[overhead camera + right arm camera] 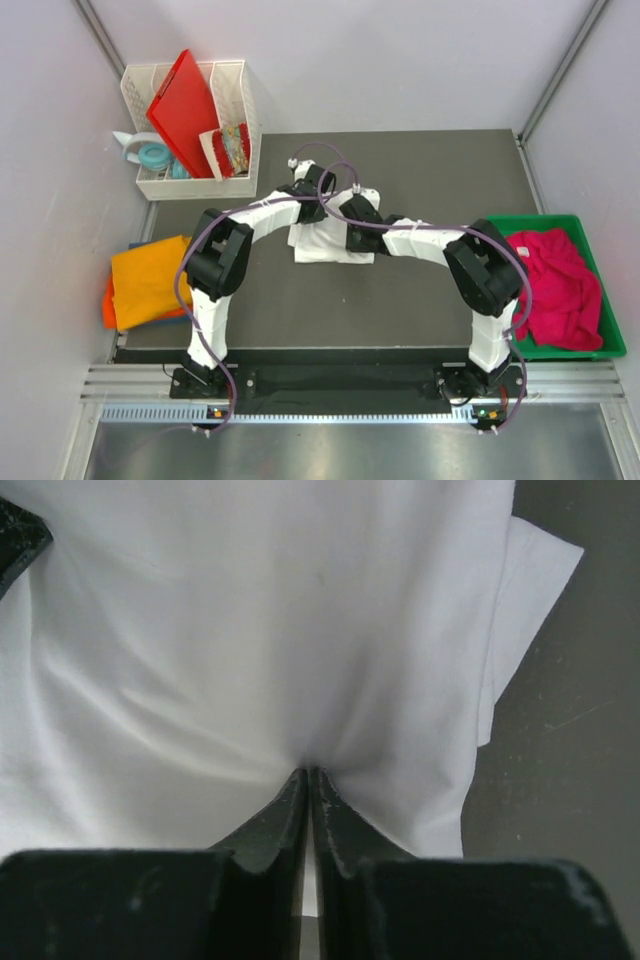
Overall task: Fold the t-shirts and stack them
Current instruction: Smooth out wrinkles on the folded tshirt
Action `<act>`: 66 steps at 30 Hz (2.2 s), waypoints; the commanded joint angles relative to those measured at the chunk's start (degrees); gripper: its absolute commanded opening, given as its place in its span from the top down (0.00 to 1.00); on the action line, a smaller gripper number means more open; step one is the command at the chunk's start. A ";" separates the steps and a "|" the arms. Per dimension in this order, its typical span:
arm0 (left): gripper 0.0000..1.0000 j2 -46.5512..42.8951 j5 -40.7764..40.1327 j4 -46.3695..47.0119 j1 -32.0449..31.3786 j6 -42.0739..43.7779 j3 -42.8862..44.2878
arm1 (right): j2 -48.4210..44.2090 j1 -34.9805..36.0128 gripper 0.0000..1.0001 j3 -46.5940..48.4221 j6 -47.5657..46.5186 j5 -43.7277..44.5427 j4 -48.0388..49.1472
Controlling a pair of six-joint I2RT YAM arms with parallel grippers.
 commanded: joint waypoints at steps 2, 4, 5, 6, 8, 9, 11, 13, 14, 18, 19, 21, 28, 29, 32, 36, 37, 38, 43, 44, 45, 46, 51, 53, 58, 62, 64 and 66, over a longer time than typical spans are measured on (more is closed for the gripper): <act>0.79 -6.29 -0.67 2.36 0.59 0.54 -3.14 | -3.58 1.50 0.83 5.22 -2.65 0.92 -7.34; 0.73 -10.41 -1.19 2.97 0.59 0.72 -4.65 | -4.38 1.33 0.74 9.27 -4.40 3.46 -10.14; 0.72 -11.83 -1.37 2.97 0.50 0.72 -6.22 | -4.55 1.24 0.72 13.03 -4.93 4.08 -10.86; 0.70 -13.23 -1.54 2.97 0.50 0.72 -7.11 | -4.29 1.07 0.68 14.81 -5.46 4.78 -11.47; 0.69 -17.19 -1.46 3.24 0.50 0.11 -10.17 | -3.51 0.28 0.67 19.63 -6.69 4.97 -11.83; 0.69 -19.55 -1.20 3.58 0.50 -0.07 -11.23 | -1.85 -0.07 0.66 21.14 -7.04 4.62 -12.35; 0.71 -21.33 -0.23 4.47 0.24 -0.86 -14.47 | 0.44 -1.04 0.68 25.52 -7.66 4.27 -13.15; 0.76 -23.26 1.78 5.78 -0.02 -2.00 -16.60 | 3.87 -2.01 0.74 27.74 -7.84 3.47 -13.94; 0.77 -23.70 2.23 6.48 -0.46 -2.18 -18.78 | 5.01 -2.45 0.77 29.31 -7.75 3.04 -13.94; 0.82 -25.72 5.21 10.08 -1.52 -3.76 -24.42 | 10.55 -4.03 0.92 31.79 -5.91 -0.12 -14.03; 0.83 -26.16 6.27 11.57 -1.52 -4.63 -25.82 | 11.26 -4.38 0.94 32.14 -5.38 -0.39 -13.85; 0.83 -27.56 8.64 16.23 -1.43 -6.21 -30.13 | 12.84 -4.56 0.97 32.84 -5.03 -1.09 -12.98; 0.83 -25.73 10.93 17.39 -1.60 -7.11 -32.69 | 17.68 -5.26 0.99 38.11 -5.02 -0.57 -14.11; 0.84 -25.29 11.02 16.95 -1.52 -7.02 -32.26 | 18.12 -5.44 0.99 39.16 -4.94 -0.48 -14.12; 0.84 -24.76 10.67 16.25 -1.61 -6.67 -32.25 | 19.35 -6.14 0.99 41.01 -5.20 0.13 -14.12; 0.84 -24.24 10.32 15.19 -1.52 -6.14 -32.16 | 21.37 -7.54 0.98 43.74 -5.46 0.40 -14.47; 0.84 -24.06 10.23 14.93 -1.60 -6.14 -32.16 | 21.81 -7.81 0.97 44.88 -5.46 0.22 -14.47; 0.84 -23.97 10.14 14.84 -1.61 -6.05 -32.08 | 23.12 -7.99 0.97 45.67 -5.64 0.13 -15.16; 0.85 -23.27 9.88 13.43 -1.60 -5.26 -31.55 | 27.43 -10.09 0.94 49.72 -5.11 -0.57 -17.63; 0.85 -23.18 9.53 12.91 -1.61 -5.17 -31.55 | 28.31 -10.36 0.93 49.72 -4.85 -0.66 -17.98; 0.85 -23.27 9.35 12.56 -1.52 -4.91 -31.55 | 28.75 -10.88 0.93 49.63 -4.68 -0.75 -17.98; 0.85 -23.18 9.18 12.38 -1.60 -4.73 -31.55 | 29.02 -11.24 0.93 49.46 -4.67 -0.57 -18.07; 0.85 -24.93 7.25 10.89 -1.69 -2.37 -31.02 | 28.15 -12.38 0.93 48.14 -8.26 0.13 -15.09; 0.84 -26.94 5.67 10.18 -1.96 -1.05 -29.71 | 24.91 -12.29 0.92 46.04 -9.33 1.27 -11.76; 0.73 -32.57 -2.23 5.18 -3.10 2.30 -26.28 | 13.92 -12.29 0.70 40.15 -10.56 8.91 -5.95; 0.70 -40.47 -4.79 2.19 -3.10 2.48 -26.36 | 2.08 -12.12 0.58 38.92 -11.09 10.85 -8.83; 0.69 -43.03 -5.76 1.22 -3.10 2.56 -27.67 | -2.16 -11.51 0.54 35.77 -11.97 11.20 -10.24; 0.68 -46.11 -6.47 -0.27 -3.10 2.74 -28.73 | -8.84 -10.72 0.53 31.73 -12.75 12.08 -10.95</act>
